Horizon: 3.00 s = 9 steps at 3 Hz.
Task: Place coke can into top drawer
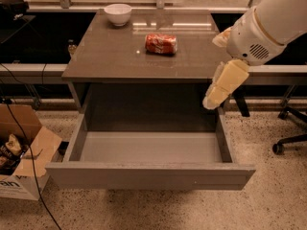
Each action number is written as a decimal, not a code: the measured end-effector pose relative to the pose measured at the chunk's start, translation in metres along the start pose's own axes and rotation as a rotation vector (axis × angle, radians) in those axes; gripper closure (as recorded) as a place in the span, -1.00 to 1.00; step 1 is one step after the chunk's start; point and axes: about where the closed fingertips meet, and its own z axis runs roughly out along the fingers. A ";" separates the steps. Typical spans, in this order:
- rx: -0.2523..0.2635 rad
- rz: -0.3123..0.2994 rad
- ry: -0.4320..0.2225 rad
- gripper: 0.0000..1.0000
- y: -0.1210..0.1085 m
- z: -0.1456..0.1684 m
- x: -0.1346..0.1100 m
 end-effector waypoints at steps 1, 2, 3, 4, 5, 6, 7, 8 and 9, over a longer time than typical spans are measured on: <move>0.014 0.023 -0.024 -1.00 -0.002 0.010 -0.002; 0.044 0.013 -0.103 -1.00 -0.024 0.034 -0.028; 0.089 0.013 -0.224 -1.00 -0.069 0.070 -0.064; 0.101 0.023 -0.286 -1.00 -0.098 0.093 -0.082; 0.104 0.067 -0.366 -1.00 -0.134 0.115 -0.090; 0.097 0.102 -0.417 -1.00 -0.165 0.134 -0.094; 0.097 0.102 -0.418 -1.00 -0.165 0.134 -0.094; 0.123 0.119 -0.444 -1.00 -0.174 0.149 -0.098; 0.141 0.134 -0.468 -1.00 -0.194 0.174 -0.104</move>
Offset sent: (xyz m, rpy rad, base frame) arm 0.0955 0.0634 -0.0094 0.2018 -0.1662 -0.0110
